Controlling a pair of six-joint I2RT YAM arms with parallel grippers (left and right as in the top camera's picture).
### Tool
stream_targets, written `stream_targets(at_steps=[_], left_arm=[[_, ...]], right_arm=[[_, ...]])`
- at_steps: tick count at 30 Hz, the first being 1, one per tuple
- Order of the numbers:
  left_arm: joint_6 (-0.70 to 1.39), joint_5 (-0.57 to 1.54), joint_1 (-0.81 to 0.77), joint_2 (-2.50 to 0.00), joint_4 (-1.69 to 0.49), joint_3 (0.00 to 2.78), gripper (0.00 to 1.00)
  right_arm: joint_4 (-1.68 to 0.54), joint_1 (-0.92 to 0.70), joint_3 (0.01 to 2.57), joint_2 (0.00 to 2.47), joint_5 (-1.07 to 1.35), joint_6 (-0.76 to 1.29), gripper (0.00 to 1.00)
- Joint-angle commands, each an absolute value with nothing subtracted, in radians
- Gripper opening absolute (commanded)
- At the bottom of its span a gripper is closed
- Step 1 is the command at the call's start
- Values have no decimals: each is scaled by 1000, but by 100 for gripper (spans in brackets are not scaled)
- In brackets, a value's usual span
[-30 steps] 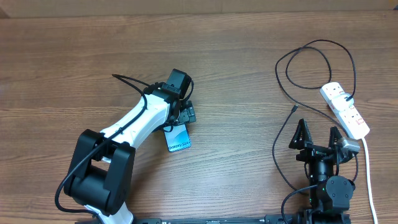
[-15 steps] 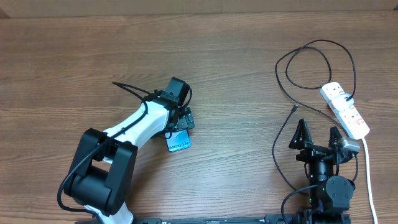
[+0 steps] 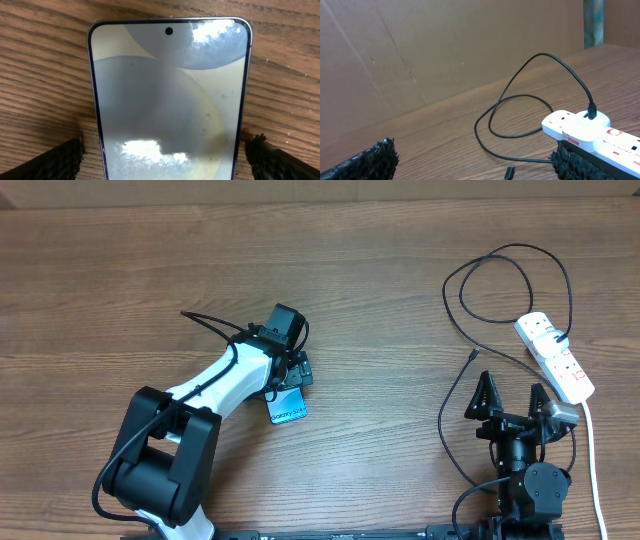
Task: Plug charger to phone and switch on socket
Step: 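Close the left gripper on the phone's bottom edge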
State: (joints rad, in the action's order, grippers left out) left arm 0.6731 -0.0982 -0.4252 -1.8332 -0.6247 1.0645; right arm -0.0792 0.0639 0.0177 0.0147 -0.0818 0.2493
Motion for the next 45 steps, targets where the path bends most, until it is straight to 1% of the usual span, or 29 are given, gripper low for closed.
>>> stream_targets(at_steps=[1,9,11,16,24,28,31,35,37,41,45], left_arm=[[659,-77,-424,-1846,-619,1029,100],[659,-50,-424,-1846,-597,1000,100],[659,-48,-424,-1846,-600,999,97],[658,-7,-424,-1846,-611,999,92],[659,-2,-424,-1846,-627,999,77],[658,1,-424,-1846,-628,999,77],[658,1,-424,-1846,-632,999,71],[658,1,-424,-1846,-639,999,66],[659,1,-424,-1846,-639,999,65],[659,1,-424,-1846,-638,1000,56],[658,1,-424,-1846,-638,1000,55]], right_arm=[[-75,62,8,3,-76,234,100],[-75,62,8,3,-76,234,100],[-75,62,8,3,-76,234,100],[-75,62,8,3,-76,234,100],[-75,62,8,3,-76,234,100],[-75,62,8,3,-76,234,100],[-75,62,8,3,-76,234,100],[-75,62,8,3,-76,234,100],[-75,62,8,3,-76,234,100],[-75,62,8,3,-76,234,100],[-75,62,8,3,-76,234,100]])
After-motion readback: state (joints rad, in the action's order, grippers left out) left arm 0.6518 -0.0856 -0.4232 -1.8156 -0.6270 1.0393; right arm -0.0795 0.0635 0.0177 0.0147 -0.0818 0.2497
